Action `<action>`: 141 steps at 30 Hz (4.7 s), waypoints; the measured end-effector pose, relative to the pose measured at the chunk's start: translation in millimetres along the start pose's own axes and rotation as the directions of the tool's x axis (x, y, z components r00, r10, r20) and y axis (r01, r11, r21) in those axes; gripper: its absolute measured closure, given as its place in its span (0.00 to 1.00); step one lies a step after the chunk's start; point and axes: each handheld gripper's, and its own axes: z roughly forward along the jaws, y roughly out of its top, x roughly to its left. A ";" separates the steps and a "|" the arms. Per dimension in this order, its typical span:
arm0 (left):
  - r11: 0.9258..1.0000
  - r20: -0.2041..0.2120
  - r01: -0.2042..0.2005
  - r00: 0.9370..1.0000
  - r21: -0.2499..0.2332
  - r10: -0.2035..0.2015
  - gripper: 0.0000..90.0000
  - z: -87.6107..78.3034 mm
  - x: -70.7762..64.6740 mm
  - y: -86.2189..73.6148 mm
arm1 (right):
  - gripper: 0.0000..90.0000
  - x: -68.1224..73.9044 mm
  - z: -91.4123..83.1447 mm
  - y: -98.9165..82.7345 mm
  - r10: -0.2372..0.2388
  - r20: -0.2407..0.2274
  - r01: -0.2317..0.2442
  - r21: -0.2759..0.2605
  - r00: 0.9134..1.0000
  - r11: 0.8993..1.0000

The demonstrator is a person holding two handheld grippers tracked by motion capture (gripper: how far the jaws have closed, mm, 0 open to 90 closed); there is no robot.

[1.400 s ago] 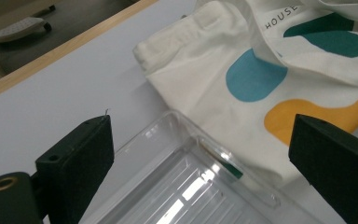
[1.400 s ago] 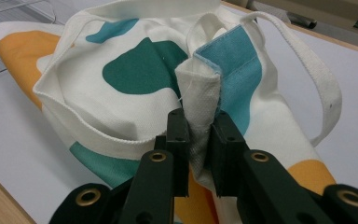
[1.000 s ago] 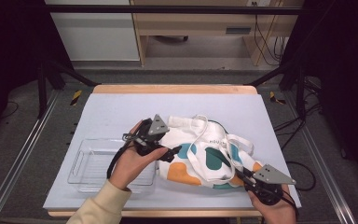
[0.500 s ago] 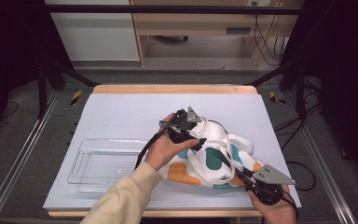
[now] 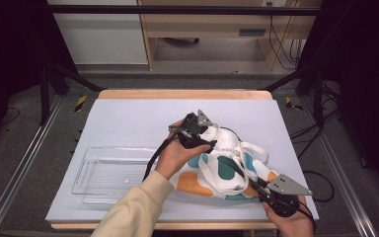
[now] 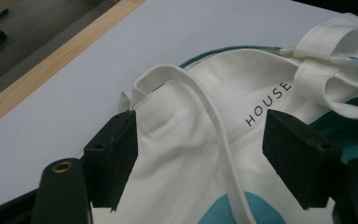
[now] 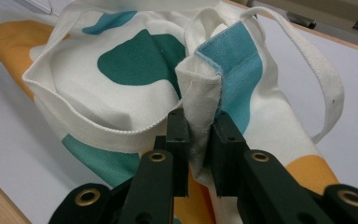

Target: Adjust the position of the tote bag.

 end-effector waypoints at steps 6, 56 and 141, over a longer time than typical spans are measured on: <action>1.000 0.029 0.010 1.000 -0.009 -0.010 0.33 10.7 -8.9 8.8 | 0.88 0.3 -0.1 -0.2 -0.002 -0.001 0.002 0.002 1.000 1.000; 0.999 0.115 0.028 0.993 -0.046 -0.022 0.99 -68.9 -50.1 -113.6 | 0.86 4.2 -15.5 -14.5 -0.034 -0.035 0.035 0.013 0.999 0.999; 0.989 0.099 0.087 0.992 -0.121 -0.076 0.47 -77.7 -48.0 -93.8 | 0.98 -13.8 25.8 111.3 -0.013 -0.131 0.029 0.116 0.991 0.993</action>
